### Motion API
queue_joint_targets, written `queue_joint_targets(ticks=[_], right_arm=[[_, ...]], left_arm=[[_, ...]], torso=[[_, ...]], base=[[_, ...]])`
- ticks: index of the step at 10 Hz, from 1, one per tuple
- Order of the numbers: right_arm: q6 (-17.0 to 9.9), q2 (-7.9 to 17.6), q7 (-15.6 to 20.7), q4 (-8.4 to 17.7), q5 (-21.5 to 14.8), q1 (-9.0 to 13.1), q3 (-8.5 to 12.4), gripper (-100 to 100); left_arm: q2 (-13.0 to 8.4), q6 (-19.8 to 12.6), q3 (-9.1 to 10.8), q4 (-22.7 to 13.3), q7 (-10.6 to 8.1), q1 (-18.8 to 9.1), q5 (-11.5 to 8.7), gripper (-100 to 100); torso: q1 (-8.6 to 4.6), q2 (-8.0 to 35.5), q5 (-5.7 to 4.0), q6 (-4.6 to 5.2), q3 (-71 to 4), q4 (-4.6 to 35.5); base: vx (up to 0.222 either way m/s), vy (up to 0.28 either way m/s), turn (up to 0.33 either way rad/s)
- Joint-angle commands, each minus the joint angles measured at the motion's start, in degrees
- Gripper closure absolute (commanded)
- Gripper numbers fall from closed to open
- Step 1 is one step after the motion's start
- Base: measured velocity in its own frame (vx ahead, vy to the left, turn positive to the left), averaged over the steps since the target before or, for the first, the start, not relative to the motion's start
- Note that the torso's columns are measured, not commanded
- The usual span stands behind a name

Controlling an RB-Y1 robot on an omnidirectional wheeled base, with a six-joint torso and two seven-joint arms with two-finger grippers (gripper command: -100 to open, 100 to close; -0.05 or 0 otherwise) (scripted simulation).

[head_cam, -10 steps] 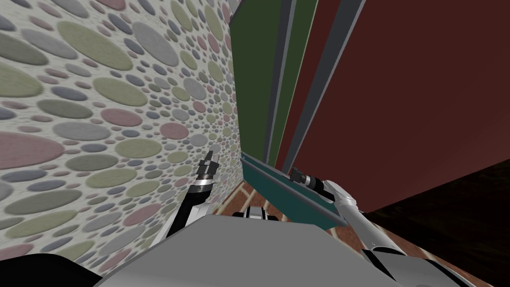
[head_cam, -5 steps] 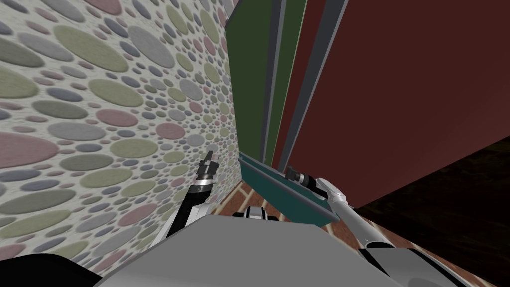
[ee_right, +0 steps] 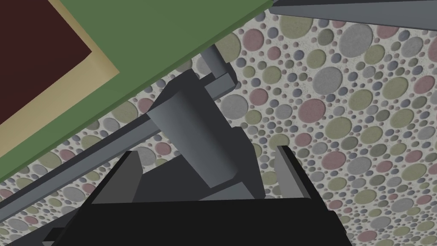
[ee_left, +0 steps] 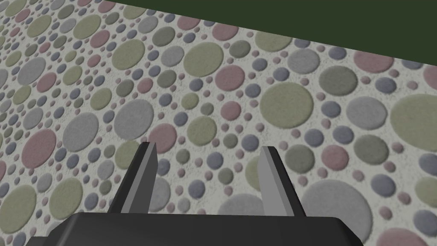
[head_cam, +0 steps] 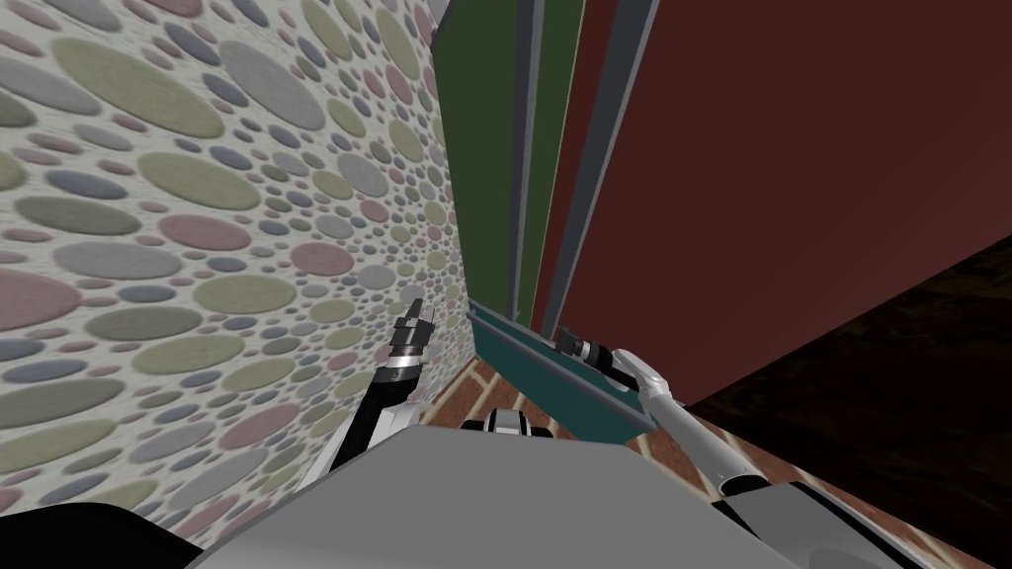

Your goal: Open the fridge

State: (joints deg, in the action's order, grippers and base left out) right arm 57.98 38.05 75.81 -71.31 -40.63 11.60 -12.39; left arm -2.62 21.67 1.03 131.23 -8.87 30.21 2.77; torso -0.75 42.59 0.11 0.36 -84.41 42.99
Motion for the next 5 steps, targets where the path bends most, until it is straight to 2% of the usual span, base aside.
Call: queue_joint_targets(ticks=[1,2,3,4,5], right_arm=[[-4.3,0.18,1.25,-0.81,2.13,1.23,-2.94,100],[-6.15,0.1,1.97,-3.83,4.58,1.7,-6.21,100],[-7.97,0.1,1.97,-4.18,5.05,1.7,-8.16,100],[-9.67,0.1,1.97,-4.18,5.05,1.7,-8.67,100],[-11.36,0.03,2.69,-7.23,7.65,2.17,-11.49,100]], left_arm=[[0.0,0.0,0.0,0.0,0.0,0.0,0.0,0],[0.01,0.0,-0.01,0.0,0.0,-0.01,0.0,0],[0.0,0.0,0.0,0.0,0.0,0.0,0.0,0],[0.0,0.0,-0.01,0.0,0.0,-0.01,0.0,0],[0.0,0.0,-0.01,-0.01,0.0,-0.01,0.0,0]], torso=[[-0.06,0.01,-0.11,0.0,0.05,-0.11],[0.03,-0.13,-0.12,0.03,-0.03,-0.26],[-0.06,0.07,-0.1,0.11,0.05,-0.14],[-0.09,0.19,-0.18,0.1,0.16,-0.23],[0.1,0.05,-0.16,0.15,0.08,-0.41]], base=[[0.013,-0.051,0.011],[-0.021,-0.089,-0.078],[-0.035,-0.107,-0.042],[-0.014,-0.063,0.017],[-0.006,-0.131,-0.071]])
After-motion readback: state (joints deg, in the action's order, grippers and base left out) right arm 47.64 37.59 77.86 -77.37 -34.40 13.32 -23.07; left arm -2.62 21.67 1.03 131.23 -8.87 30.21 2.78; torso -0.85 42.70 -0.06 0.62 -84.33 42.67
